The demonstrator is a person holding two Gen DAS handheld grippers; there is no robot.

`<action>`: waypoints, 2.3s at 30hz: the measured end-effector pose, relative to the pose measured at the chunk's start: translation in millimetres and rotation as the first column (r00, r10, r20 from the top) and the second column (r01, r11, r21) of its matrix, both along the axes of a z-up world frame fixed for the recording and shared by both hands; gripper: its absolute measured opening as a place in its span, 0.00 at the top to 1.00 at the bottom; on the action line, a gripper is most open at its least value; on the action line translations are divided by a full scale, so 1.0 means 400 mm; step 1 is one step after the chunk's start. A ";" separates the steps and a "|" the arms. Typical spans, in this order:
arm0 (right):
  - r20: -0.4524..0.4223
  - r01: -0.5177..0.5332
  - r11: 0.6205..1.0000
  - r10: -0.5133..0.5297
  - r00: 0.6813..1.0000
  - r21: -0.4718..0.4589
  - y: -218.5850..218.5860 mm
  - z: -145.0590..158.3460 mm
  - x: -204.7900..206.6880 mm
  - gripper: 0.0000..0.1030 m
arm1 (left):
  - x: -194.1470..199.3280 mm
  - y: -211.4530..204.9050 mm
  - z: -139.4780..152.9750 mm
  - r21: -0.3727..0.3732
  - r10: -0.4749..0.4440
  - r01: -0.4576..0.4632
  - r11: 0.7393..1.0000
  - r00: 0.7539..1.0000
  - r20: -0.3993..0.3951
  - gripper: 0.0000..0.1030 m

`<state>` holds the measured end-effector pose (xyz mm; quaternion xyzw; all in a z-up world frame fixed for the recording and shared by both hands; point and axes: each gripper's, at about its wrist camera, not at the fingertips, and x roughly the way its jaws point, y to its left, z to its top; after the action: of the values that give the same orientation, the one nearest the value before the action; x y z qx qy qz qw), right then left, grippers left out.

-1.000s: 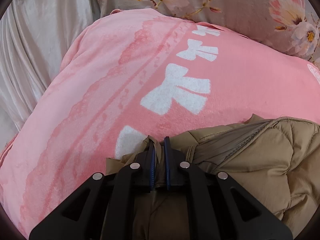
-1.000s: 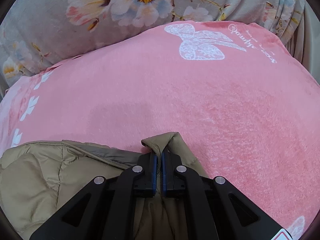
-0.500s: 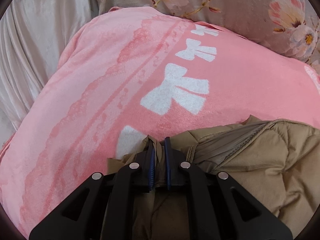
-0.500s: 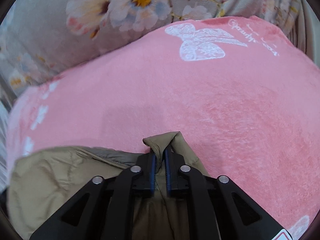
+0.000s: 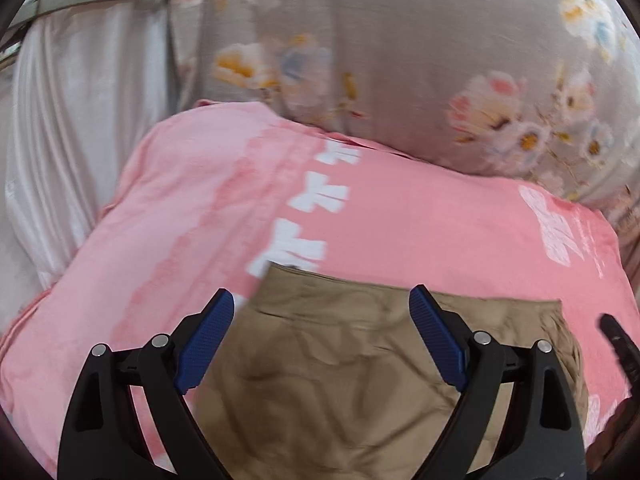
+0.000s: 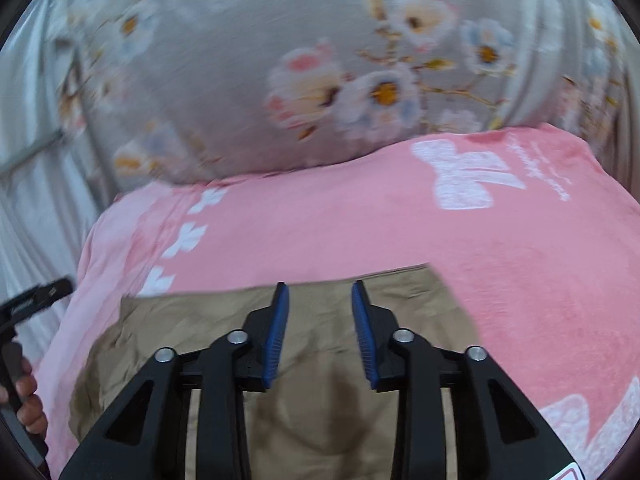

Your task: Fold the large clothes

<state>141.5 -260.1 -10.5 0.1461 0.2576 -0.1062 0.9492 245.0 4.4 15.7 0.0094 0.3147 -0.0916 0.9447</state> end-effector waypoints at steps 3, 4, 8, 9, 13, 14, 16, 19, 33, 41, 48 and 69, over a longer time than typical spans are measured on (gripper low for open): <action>-0.027 -0.023 0.998 0.022 0.999 -0.059 0.082 -0.031 0.051 0.86 | -0.011 -0.107 -0.064 0.052 -0.024 0.025 0.998 1.000 -0.021 0.16; -0.040 -0.026 0.997 0.024 0.999 -0.067 0.094 -0.044 0.070 0.87 | -0.008 -0.131 -0.087 0.059 -0.028 0.030 0.998 0.999 -0.037 0.16; -0.114 -0.030 0.997 0.022 0.993 -0.071 0.112 -0.122 0.134 0.88 | 0.026 -0.214 -0.186 0.126 -0.002 0.011 0.992 0.998 -0.069 0.18; -0.125 -0.028 0.998 0.020 0.992 -0.060 0.106 -0.139 0.139 0.88 | 0.031 -0.225 -0.205 0.140 0.003 0.007 0.990 0.997 -0.073 0.18; -0.126 -0.031 0.999 0.025 0.992 -0.041 0.103 -0.181 0.137 0.88 | 0.038 -0.235 -0.250 0.142 0.007 0.004 0.990 0.997 -0.075 0.17; -0.128 -0.033 0.999 0.028 0.991 -0.038 0.103 -0.190 0.138 0.88 | 0.037 -0.235 -0.255 0.139 0.006 0.004 0.990 0.997 -0.073 0.15; -0.132 -0.034 0.999 0.029 0.991 -0.040 0.107 -0.199 0.141 0.89 | 0.042 -0.228 -0.275 0.125 0.006 0.003 0.992 0.997 -0.075 0.12; -0.138 -0.031 0.998 0.022 0.990 -0.057 0.116 -0.209 0.142 0.89 | 0.049 -0.226 -0.292 0.123 0.008 0.001 0.992 0.997 -0.074 0.10; -0.159 -0.021 0.997 0.009 0.987 -0.073 0.122 -0.222 0.152 0.88 | 0.052 -0.240 -0.317 0.170 0.023 -0.011 0.985 0.997 -0.068 0.09; -0.174 -0.017 0.995 0.000 0.985 -0.094 0.124 -0.231 0.157 0.88 | 0.053 -0.253 -0.323 0.199 0.033 -0.020 0.980 0.997 -0.065 0.09; -0.176 -0.017 0.995 0.000 0.984 -0.097 0.125 -0.233 0.158 0.88 | 0.054 -0.257 -0.325 0.207 0.037 -0.022 0.978 0.997 -0.066 0.09; -0.123 -0.062 0.994 0.051 0.991 -0.085 0.185 -0.240 -0.056 0.79 | -0.179 -0.134 -0.346 0.133 0.013 -0.012 0.991 1.000 -0.009 0.06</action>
<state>119.1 -186.0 -106.3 0.0898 0.3137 -0.0992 0.9400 173.4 -49.0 -122.5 0.0700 0.3247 -0.0646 0.9410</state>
